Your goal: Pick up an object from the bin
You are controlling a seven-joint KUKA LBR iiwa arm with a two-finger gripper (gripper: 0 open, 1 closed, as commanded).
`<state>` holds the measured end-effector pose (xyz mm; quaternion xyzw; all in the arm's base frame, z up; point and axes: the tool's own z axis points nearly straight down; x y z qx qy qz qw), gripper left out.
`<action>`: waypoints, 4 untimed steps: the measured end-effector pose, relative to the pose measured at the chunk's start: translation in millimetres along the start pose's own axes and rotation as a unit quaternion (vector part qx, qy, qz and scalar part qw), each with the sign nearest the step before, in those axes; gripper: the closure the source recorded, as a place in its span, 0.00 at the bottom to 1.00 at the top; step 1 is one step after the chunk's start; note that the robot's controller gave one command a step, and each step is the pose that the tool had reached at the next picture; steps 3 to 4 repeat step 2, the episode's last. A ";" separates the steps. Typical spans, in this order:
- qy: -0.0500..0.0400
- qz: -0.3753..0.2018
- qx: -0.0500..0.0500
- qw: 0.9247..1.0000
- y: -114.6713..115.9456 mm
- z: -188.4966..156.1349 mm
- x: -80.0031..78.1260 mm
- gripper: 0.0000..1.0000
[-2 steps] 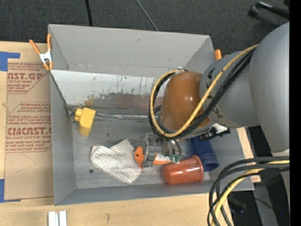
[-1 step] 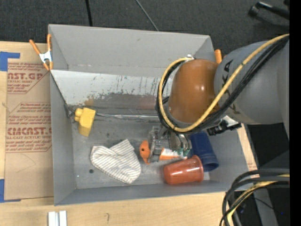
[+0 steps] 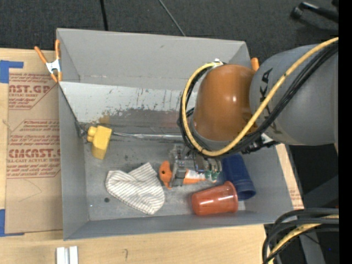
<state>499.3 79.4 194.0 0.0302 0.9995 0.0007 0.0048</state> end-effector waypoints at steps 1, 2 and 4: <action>0.007 0.000 0.001 1.000 7.3 6.1 6.0 1.00; 0.007 -0.003 0.001 1.000 12.5 -44.4 2.7 1.00; 0.007 -0.003 0.001 1.000 12.5 -44.4 2.7 1.00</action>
Offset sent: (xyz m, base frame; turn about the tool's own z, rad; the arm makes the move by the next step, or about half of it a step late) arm 0.0016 0.0162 0.0916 -0.0081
